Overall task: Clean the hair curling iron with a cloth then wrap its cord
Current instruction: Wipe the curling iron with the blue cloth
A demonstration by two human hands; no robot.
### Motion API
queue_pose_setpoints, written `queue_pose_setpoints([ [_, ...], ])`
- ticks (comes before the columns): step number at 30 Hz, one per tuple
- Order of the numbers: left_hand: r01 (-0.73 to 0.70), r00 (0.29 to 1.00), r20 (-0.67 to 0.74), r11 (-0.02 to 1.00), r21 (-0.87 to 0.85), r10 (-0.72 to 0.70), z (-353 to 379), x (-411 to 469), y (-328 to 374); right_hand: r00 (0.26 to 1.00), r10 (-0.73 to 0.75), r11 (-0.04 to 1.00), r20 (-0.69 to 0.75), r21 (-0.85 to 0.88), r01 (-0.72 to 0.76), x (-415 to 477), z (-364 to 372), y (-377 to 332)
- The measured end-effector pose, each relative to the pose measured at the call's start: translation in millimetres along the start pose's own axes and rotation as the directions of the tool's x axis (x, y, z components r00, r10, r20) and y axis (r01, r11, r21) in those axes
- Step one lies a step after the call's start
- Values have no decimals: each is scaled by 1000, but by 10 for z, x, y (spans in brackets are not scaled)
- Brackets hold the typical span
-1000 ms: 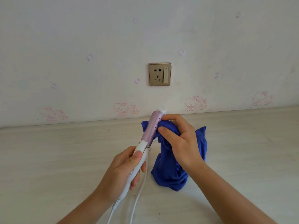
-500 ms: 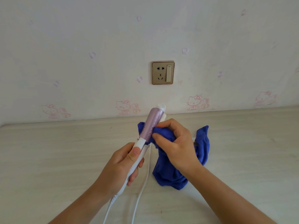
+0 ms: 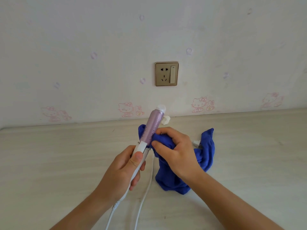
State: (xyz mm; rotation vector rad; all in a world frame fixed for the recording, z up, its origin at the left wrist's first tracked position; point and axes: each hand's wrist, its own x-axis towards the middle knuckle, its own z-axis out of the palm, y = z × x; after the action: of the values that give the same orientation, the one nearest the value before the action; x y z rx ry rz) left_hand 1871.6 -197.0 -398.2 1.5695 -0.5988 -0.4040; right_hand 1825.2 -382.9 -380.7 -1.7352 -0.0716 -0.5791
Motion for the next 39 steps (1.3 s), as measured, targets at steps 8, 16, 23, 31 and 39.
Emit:
queue_pose_setpoints([
  [8,13,998,56,999,45,-15,81,-48,-29,953,-17,998,-303,53,35,128,-251,-70],
  [16,-14,1000,9,1000,-9,14,5,-11,46,1000,-10,1000,-7,27,11,-15,35,-3],
  [23,31,998,62,999,15,-32,63,-43,29,963,11,999,-269,50,2,130,-217,-36],
  [31,0,1000,-26,1000,-12,-1,-2,-10,11,1000,25,1000,13,2,-25,-30,85,34],
  [39,11,998,56,999,39,-14,28,-38,-1,954,35,996,-299,87,-9,111,-200,-47],
])
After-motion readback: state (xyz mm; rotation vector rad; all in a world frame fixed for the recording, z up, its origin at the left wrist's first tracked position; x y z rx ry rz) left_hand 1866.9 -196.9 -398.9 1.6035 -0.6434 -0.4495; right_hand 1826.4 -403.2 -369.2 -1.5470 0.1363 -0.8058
